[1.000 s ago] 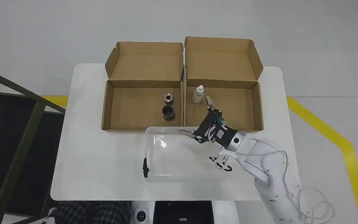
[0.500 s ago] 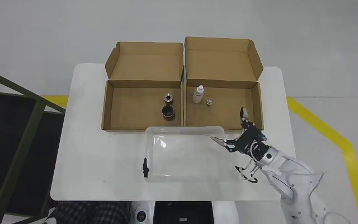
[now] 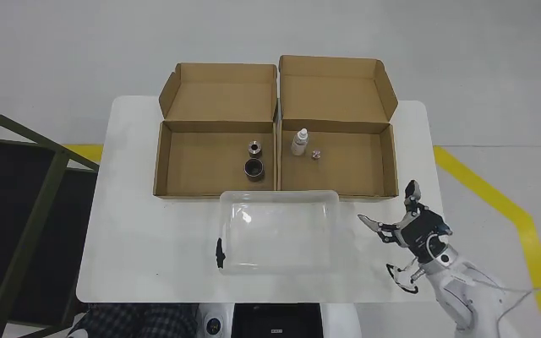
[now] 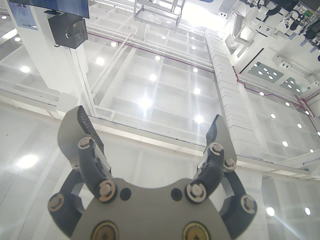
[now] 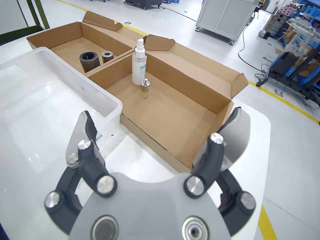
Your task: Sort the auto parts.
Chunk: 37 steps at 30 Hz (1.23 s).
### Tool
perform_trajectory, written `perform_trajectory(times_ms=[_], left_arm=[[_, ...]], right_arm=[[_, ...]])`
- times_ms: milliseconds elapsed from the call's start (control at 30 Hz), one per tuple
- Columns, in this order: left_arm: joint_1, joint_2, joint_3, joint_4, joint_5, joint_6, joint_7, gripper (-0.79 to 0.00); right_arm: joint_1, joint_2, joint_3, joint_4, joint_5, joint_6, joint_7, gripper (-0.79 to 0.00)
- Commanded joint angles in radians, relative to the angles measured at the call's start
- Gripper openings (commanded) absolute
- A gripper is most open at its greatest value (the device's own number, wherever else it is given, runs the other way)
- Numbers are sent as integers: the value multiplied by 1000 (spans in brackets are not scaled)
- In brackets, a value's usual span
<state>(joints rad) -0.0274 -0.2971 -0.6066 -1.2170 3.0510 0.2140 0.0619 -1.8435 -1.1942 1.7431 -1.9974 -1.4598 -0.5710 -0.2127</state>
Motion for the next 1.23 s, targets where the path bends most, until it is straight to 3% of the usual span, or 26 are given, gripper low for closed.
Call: perform_trajectory(times_ms=[0,367,1200], left_arm=[[0,0,0,0,0,0,0,0],[0,0,0,0,0,0,0,0],[0,0,0,0,0,0,0,-1]], right_arm=[[-16,1,14,3,0,1,-15,0],[-68,6,67,33,13,9,-80,0],[-68,6,67,33,13,9,-80,0]])
